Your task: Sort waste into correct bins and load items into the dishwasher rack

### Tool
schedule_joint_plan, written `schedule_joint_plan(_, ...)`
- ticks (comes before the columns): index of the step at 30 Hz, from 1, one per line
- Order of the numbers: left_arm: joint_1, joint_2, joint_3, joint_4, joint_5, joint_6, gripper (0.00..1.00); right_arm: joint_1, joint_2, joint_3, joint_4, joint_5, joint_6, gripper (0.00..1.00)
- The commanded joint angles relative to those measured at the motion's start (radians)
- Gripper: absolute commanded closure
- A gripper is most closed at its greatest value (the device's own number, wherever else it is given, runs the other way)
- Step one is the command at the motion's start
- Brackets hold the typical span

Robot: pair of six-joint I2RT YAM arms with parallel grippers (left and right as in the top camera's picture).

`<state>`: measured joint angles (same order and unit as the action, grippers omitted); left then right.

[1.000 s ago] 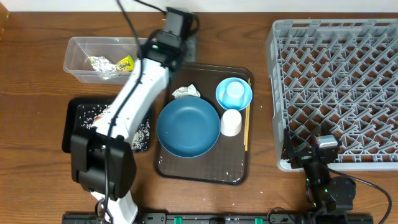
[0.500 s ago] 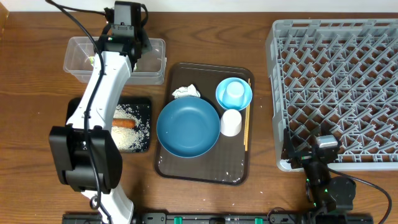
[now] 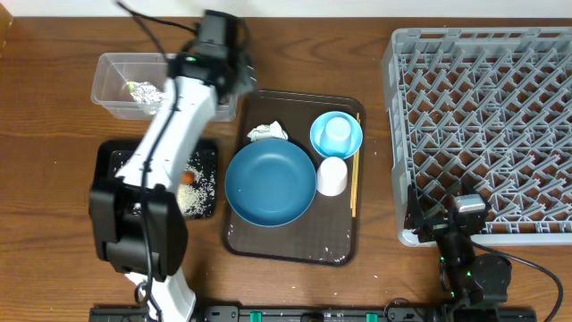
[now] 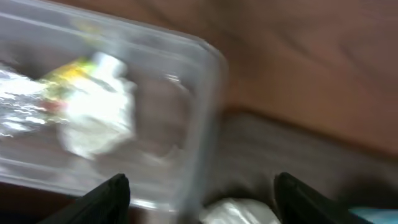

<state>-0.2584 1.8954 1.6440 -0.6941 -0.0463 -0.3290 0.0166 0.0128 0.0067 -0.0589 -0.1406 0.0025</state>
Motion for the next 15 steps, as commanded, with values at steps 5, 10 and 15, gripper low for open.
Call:
schedule_joint_plan(5,-0.143,0.051,-0.004,-0.075,0.062,0.036,0.25,-0.011,0.000,-0.001,-0.004,0.002,-0.011,0.01)
schedule_joint_plan(10,-0.175,0.111,-0.004,-0.113,0.062,-0.053,0.25,-0.011,0.000,-0.001,-0.004,0.002,-0.011,0.01)
schedule_joint_plan(15,-0.163,0.174,-0.004,-0.105,0.054,-0.109,0.25,-0.011,0.000,-0.001,-0.004,0.002,-0.011,0.01)
